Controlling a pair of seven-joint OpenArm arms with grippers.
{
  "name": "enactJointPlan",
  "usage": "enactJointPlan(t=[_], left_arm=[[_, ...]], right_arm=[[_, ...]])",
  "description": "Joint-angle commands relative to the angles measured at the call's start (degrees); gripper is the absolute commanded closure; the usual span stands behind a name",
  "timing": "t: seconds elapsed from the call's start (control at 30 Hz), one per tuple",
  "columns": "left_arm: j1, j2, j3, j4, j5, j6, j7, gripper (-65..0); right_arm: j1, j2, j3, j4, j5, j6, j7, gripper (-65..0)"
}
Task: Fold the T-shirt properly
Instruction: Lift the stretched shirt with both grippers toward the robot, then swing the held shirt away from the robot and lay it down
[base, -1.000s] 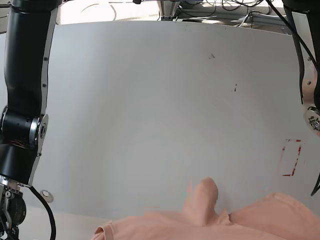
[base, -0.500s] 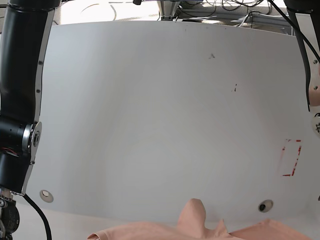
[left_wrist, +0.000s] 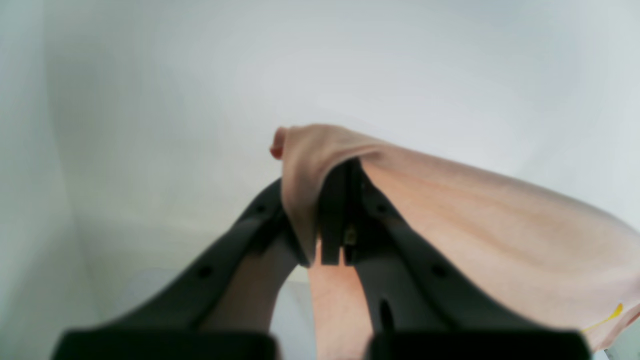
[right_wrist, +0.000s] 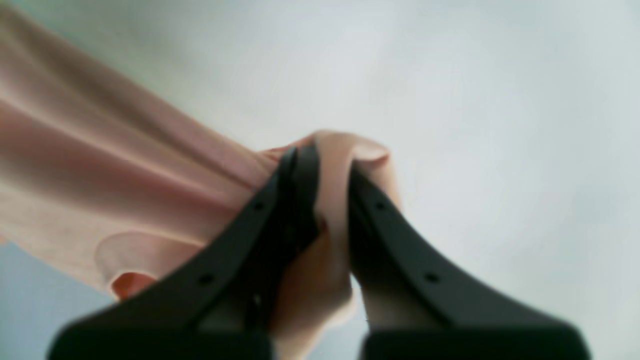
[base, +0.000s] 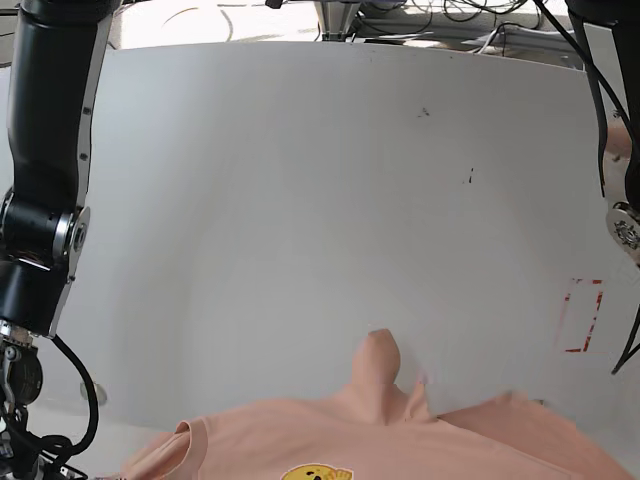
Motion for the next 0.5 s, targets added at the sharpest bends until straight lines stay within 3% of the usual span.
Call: enactJointPlan(t=[0.0, 0.47], left_arm=[[1.47, -1.97, -0.79, 3.29, -1.61, 0.15, -1.96, 0.0], [25.39, -1.79, -5.98, 13.05, -8.03, 0.06, -1.88, 0.0]], right_arm=[[-2.17, 0.96, 1.46, 4.17, 1.42, -0.15, 1.16, -0.2], [-32.41, -0.80, 11.05, 21.23, 2.56, -0.24, 1.07, -0.2]])
